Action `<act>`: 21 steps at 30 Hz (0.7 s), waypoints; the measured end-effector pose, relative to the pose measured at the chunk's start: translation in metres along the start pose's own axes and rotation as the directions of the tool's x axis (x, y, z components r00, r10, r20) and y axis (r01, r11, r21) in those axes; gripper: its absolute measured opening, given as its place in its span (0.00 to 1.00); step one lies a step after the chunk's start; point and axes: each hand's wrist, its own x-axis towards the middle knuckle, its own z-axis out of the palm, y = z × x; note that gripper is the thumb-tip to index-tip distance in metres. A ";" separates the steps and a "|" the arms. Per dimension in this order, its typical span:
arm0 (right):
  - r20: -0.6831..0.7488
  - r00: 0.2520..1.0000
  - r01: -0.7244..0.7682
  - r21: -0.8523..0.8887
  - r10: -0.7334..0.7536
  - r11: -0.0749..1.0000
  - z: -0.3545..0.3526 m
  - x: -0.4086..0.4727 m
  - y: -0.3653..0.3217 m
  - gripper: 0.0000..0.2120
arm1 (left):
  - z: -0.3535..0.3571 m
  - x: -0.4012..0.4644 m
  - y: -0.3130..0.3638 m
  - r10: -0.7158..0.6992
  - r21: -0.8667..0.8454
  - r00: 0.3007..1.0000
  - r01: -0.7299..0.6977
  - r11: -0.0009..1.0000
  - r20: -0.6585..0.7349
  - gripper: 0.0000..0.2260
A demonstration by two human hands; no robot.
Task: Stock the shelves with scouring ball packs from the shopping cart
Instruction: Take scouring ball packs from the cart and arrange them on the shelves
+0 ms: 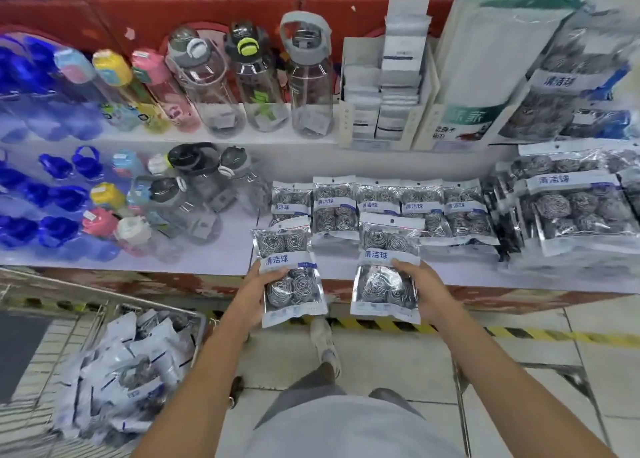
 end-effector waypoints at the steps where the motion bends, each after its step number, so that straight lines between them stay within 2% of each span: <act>1: -0.006 1.000 -0.003 -0.020 0.003 1.000 0.006 0.011 -0.008 0.18 | 0.001 0.012 0.009 0.001 0.022 1.000 -0.001 1.000 -0.004 0.22; 6: -0.035 0.997 -0.071 -0.056 0.069 0.996 0.037 0.064 -0.044 0.21 | 0.001 0.070 0.049 -0.011 0.122 1.000 0.013 0.992 -0.016 0.17; 10: -0.075 0.995 -0.074 -0.102 0.066 0.992 0.052 0.107 -0.067 0.25 | 0.000 0.116 0.076 -0.016 0.187 1.000 0.015 0.982 0.003 0.15; 14: -0.125 0.990 -0.086 -0.123 0.071 0.989 0.058 0.142 -0.088 0.25 | 0.007 0.157 0.099 -0.066 0.200 0.997 0.073 0.977 -0.040 0.17; 16: -0.154 0.985 -0.096 -0.126 0.076 0.987 0.060 0.157 -0.096 0.29 | 0.012 0.173 0.105 -0.076 0.216 0.996 0.083 0.973 -0.042 0.18; 19: -0.170 0.980 -0.127 -0.114 0.106 0.985 0.060 0.179 -0.104 0.33 | 0.018 0.196 0.109 -0.109 0.219 0.993 0.115 0.969 -0.038 0.37; 21: -0.175 0.978 -0.135 -0.130 0.112 0.982 0.059 0.191 -0.106 0.30 | 0.021 0.208 0.110 -0.120 0.197 0.992 0.127 0.972 -0.046 0.41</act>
